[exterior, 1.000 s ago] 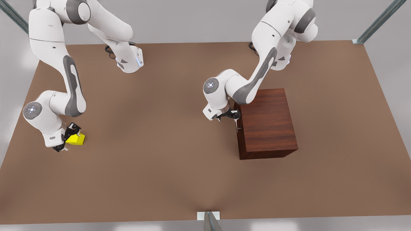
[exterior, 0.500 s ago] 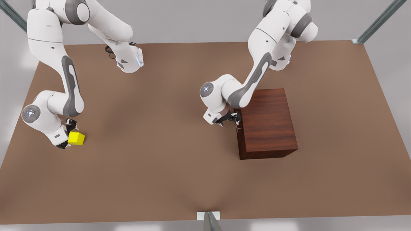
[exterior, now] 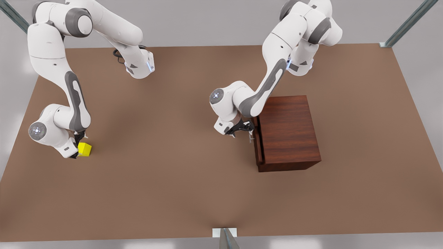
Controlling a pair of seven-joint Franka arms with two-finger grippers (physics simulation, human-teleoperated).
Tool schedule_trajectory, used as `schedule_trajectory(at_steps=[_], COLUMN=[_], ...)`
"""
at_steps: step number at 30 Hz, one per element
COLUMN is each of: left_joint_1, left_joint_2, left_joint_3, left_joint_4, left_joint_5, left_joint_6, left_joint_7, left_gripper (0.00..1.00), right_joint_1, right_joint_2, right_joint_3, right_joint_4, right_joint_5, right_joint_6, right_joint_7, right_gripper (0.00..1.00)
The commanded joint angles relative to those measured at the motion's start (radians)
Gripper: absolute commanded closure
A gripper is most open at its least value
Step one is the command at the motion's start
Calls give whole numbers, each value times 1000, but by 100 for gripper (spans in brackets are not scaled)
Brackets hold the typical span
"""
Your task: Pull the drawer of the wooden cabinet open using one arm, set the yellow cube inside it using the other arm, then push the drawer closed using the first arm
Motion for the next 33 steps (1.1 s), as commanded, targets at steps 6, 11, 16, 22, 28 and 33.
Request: schedule_trajectory(at_steps=[6,11,16,22,28,33], left_joint_1=[-17,-30,-43,-48,-54,-66], left_joint_2=[14,29,42,55,66,86], left_joint_3=[-2,-3,-5,-12,-12,-12], left_joint_4=[31,47,62,91,110,137], left_joint_5=[3,6,-3,-3,2,2], left_joint_6=[8,8,49,55,55,54], left_joint_7=[-71,-53,-59,-56,-21,-7], left_gripper=[0,0,0,0,0,0], right_joint_1=[-10,-30,-39,-47,-47,-47], right_joint_2=[17,37,53,93,103,104], right_joint_3=[2,2,2,2,2,3], right_joint_4=[2,-1,-6,-1,0,0], right_joint_5=[7,2,1,1,5,5], right_joint_6=[91,107,108,153,154,153], right_joint_7=[-74,-76,-78,-76,-74,-81], right_gripper=[0,0,0,0,5,23])
